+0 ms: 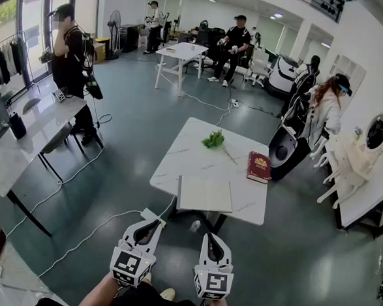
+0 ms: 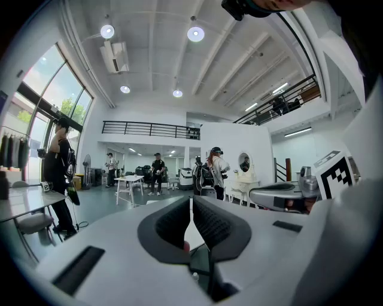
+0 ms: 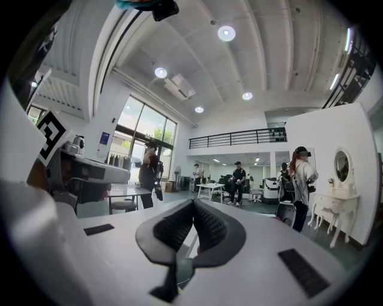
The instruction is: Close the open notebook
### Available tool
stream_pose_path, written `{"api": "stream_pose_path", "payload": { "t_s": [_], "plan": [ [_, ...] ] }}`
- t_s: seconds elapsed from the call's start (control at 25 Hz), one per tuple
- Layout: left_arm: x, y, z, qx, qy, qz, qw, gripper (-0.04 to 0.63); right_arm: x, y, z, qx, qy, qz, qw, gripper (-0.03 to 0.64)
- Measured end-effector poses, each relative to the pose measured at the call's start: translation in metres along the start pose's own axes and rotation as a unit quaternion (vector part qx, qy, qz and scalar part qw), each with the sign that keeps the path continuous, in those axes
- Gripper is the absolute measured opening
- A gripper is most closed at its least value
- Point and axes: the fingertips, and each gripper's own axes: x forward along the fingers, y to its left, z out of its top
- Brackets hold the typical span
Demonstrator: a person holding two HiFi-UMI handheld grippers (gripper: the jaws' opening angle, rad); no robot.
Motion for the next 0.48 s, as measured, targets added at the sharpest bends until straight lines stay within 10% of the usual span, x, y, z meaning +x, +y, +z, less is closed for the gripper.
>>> {"api": "stream_pose_path", "payload": {
  "t_s": [0.48],
  "plan": [
    [-0.0031, -0.0092, 0.0073, 0.008, -0.007, 0.011, 0.9999, 0.034, -0.0068, -0.0097, 0.0038, 0.0, -0.012, 0.0, 1.0, 0.017]
  ]
}}
